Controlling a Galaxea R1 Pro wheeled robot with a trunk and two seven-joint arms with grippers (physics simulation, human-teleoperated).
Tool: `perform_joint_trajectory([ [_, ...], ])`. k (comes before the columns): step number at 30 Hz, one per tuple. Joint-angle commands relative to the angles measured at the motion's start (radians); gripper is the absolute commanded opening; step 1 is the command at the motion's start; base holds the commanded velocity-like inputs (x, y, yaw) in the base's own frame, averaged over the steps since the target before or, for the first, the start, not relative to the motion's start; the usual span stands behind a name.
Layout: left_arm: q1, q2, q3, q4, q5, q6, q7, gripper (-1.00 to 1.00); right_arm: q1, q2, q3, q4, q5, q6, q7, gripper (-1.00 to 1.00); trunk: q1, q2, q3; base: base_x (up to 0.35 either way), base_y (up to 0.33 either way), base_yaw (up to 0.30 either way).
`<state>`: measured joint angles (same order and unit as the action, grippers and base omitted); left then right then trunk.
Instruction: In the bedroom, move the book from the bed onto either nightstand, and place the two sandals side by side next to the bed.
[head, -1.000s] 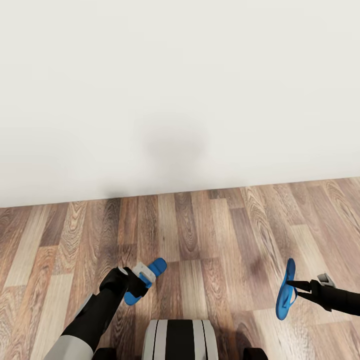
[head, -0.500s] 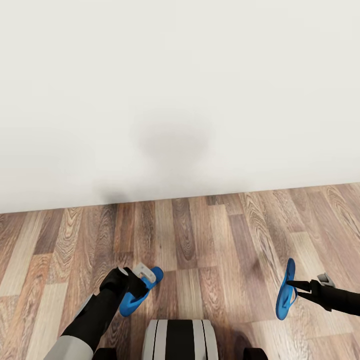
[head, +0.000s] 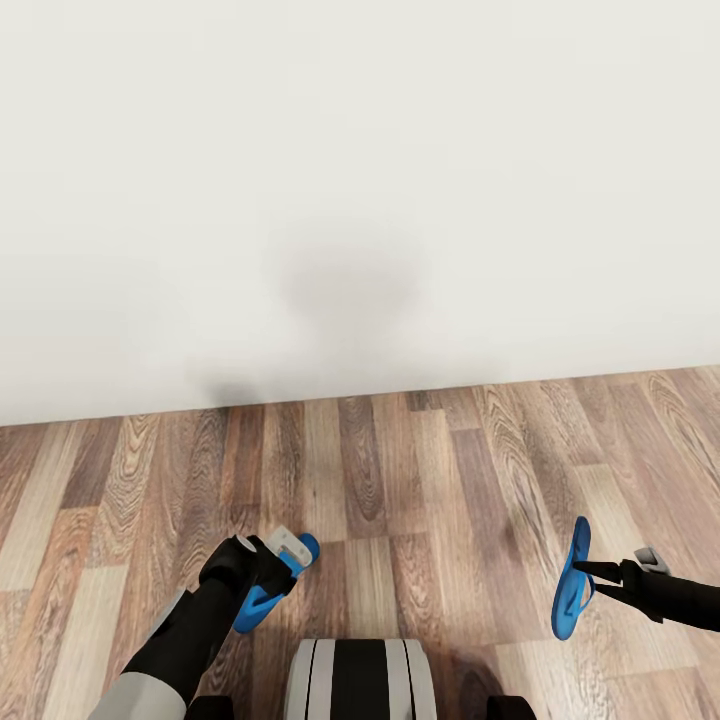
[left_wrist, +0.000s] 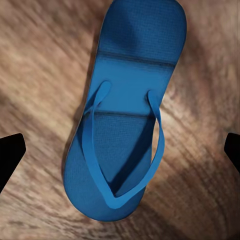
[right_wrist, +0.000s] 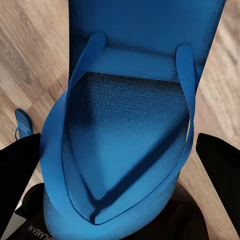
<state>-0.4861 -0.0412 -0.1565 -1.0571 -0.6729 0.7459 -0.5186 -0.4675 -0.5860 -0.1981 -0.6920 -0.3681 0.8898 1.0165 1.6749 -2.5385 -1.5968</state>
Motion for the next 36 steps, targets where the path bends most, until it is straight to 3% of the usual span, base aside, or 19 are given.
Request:
perform_joint_trajectory([
  [1,0.0,0.0,0.0,-0.001,-0.01,0.002,-0.009,1.0,0.0,0.0,-0.001,0.0,0.0,0.004,0.004,-1.0,0.0,0.0,-0.001,0.0,-0.002,0.0],
  [31,0.004,0.0,0.002,-0.001,-0.007,0.001,-0.007,1.0,0.0,0.0,-0.001,0.0,0.0,0.004,0.004,-1.0,0.0,0.0,-0.001,-0.029,0.0,0.0],
  [36,0.004,0.0,0.002,-0.001,-0.007,0.001,-0.007,1.0,0.0,0.0,-0.001,0.0,0.0,0.004,0.004,-1.0,0.002,-0.001,-0.02,0.0,0.0,0.0],
])
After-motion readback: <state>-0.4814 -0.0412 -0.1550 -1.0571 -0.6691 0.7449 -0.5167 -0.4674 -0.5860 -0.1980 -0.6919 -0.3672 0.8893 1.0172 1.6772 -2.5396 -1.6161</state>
